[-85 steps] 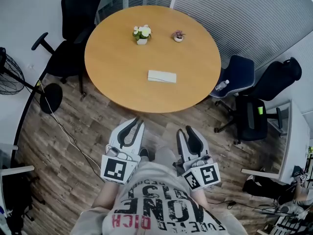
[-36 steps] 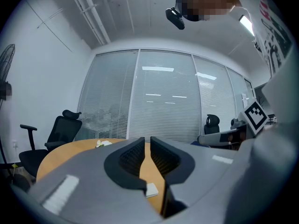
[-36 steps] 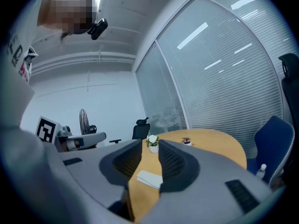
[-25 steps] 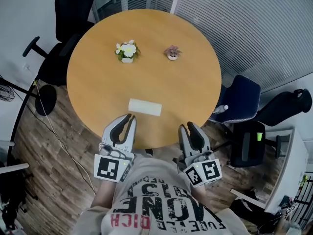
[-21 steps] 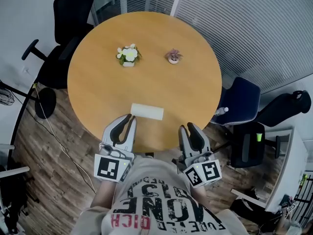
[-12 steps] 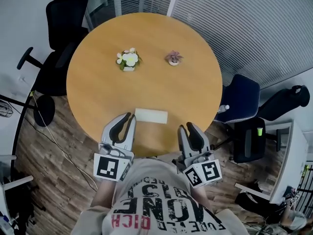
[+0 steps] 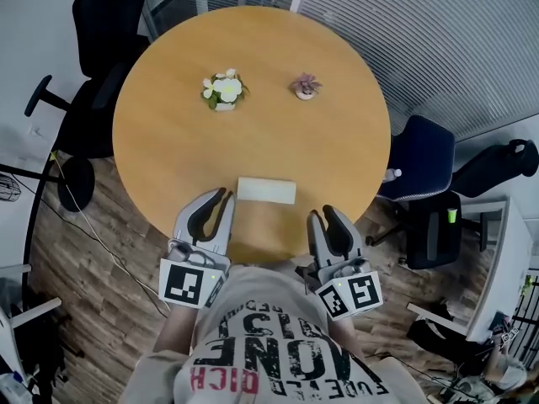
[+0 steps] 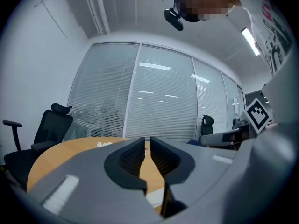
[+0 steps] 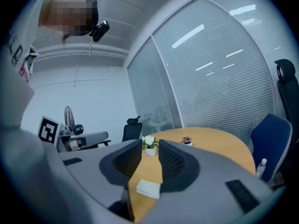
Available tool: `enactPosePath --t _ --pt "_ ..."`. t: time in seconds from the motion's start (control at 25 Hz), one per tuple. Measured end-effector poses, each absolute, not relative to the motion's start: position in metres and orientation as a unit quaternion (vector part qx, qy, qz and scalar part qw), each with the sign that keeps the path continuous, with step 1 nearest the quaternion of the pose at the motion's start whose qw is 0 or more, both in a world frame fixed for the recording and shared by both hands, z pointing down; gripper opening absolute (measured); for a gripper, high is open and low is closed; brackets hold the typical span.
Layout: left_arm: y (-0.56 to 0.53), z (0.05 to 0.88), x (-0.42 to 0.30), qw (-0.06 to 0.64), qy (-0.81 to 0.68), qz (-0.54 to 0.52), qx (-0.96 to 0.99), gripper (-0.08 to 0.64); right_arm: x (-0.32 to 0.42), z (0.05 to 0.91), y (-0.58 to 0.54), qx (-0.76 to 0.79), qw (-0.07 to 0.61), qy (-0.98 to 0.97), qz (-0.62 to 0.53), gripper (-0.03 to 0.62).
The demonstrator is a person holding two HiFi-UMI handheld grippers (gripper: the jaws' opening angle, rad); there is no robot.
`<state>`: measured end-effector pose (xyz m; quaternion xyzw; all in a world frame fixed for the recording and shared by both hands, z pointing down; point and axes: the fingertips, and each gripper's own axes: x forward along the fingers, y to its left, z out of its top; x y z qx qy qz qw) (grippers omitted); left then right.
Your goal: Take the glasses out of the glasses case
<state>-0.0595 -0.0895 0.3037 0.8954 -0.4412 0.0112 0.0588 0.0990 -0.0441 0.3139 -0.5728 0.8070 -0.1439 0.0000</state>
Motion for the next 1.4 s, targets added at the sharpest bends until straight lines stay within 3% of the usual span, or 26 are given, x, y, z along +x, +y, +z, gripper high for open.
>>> enactPosePath --t 0.36,0.96,1.4 --pt "-0.092 0.313 -0.047 0.085 -0.453 0.032 0.887 0.048 0.114 0.313 -0.062 -0.557 -0.016 0.819 -0.137 0.084" --pt "-0.099 0.322 -0.048 0.073 -0.464 0.039 0.882 0.048 0.122 0.326 -0.068 -0.555 -0.032 0.819 -0.139 0.084" --pt "-0.098 0.381 -0.045 0.083 -0.451 0.117 0.881 0.048 0.110 0.351 -0.074 -0.544 -0.100 0.826 -0.103 0.084"
